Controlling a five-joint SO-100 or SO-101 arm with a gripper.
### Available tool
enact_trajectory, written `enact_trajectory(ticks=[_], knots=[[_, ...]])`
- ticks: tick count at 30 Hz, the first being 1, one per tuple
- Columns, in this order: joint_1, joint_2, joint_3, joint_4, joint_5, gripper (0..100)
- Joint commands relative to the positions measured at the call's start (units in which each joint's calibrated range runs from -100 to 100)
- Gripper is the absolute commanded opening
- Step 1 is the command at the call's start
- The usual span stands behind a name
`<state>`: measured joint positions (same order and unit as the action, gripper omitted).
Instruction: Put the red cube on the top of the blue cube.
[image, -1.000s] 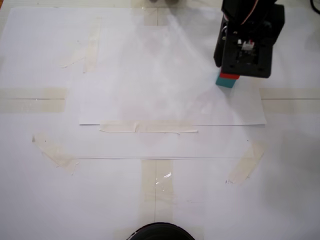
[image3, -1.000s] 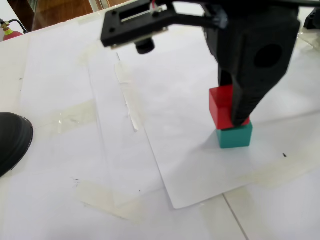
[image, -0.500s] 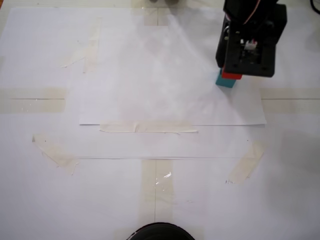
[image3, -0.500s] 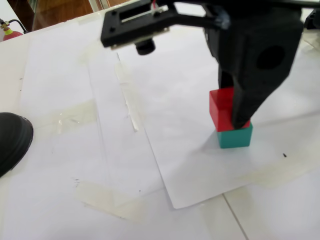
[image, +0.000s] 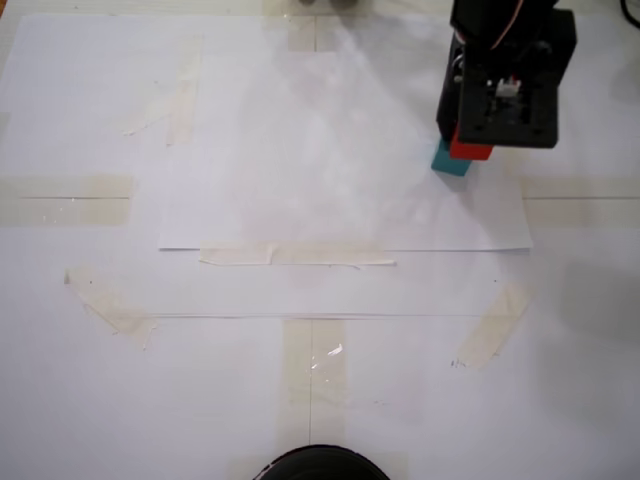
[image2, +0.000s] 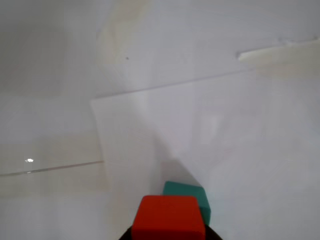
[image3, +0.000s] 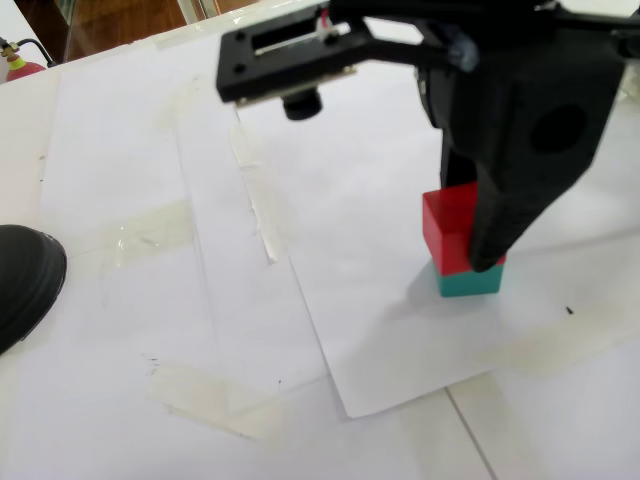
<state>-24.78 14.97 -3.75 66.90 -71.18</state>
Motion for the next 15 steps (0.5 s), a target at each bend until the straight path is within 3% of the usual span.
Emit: enact_trajectory(ticks=[1,15], knots=[[0.6,-4.7,1.2,-0.7,0.6,20],[1.6,-6.3,1.9,-0.8,2.0,26]])
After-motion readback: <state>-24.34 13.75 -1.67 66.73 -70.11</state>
